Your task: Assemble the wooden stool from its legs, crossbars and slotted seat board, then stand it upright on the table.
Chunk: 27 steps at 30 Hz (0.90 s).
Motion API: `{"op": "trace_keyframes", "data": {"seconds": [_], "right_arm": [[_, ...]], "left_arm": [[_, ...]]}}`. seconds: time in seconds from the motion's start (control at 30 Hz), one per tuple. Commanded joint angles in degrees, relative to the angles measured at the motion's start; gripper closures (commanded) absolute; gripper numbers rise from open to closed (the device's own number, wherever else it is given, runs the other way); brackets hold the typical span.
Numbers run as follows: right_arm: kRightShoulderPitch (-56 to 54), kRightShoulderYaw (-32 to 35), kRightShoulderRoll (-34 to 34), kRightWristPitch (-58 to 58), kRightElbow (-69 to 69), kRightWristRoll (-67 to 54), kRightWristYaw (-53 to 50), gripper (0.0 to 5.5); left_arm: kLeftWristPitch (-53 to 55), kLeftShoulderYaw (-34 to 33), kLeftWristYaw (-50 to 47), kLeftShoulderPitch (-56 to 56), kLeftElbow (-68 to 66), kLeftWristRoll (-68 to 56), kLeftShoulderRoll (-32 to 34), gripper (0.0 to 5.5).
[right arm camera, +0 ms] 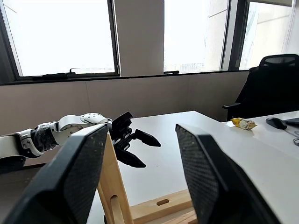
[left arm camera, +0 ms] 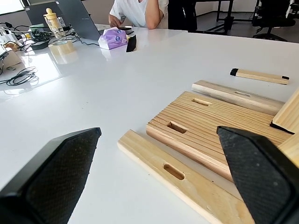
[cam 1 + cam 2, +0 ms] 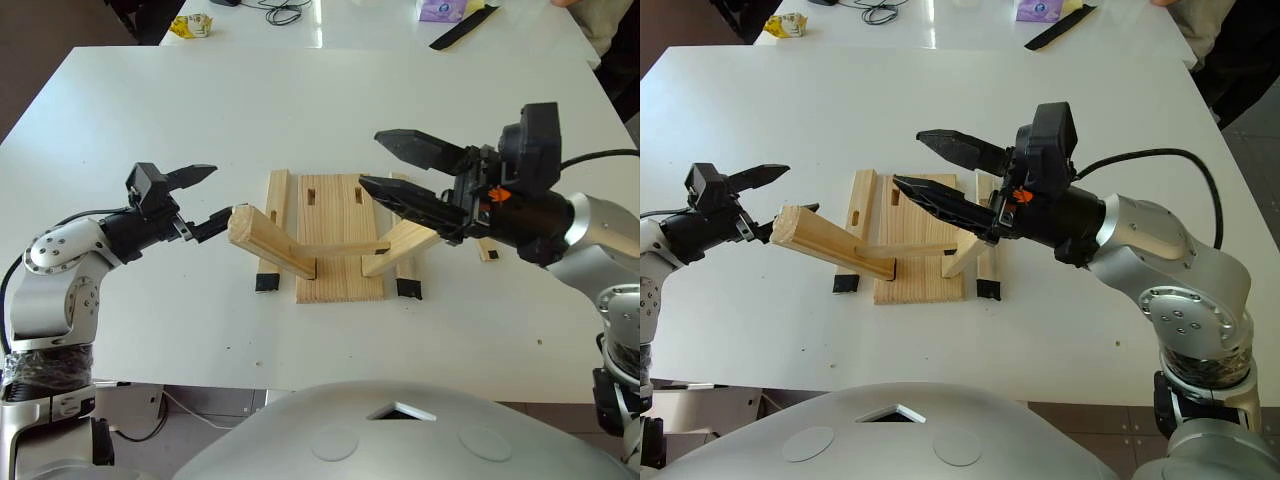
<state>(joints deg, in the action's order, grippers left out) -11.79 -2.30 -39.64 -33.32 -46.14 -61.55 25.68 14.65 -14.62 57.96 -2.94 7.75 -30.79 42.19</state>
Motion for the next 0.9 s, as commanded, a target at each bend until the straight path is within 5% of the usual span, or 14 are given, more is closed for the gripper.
{"op": "trace_keyframes", "data": {"seconds": [0.03,0.23,0.43,0.67,0.9], "right_arm": [[4.32,-4.48,-0.71,-2.09,0.4,5.23,1.71,2.82],[-1.0,10.11,3.14,1.73,2.53,-9.36,-13.37,2.82],[12.46,22.36,4.45,2.09,-2.66,8.85,-31.6,2.82],[33.62,7.26,9.16,2.79,-9.63,39.11,-39.36,2.82],[22.96,-7.35,16.33,-2.31,-7.14,46.52,-37.95,2.82]], "left_arm": [[-0.48,1.51,-0.31,-0.31,1.64,1.56,-0.21,0.92],[0.2,-1.81,-9.59,-4.88,7.78,4.2,-2.71,0.92],[3.01,-7.84,-27.49,-16.51,23.65,10.01,-10.81,0.92],[-4.32,-4.48,-40.93,-21.4,34.41,23.67,-19.67,0.92],[-7.45,7.1,-38.18,-23.15,36.62,28.24,-20.33,0.92]]}}
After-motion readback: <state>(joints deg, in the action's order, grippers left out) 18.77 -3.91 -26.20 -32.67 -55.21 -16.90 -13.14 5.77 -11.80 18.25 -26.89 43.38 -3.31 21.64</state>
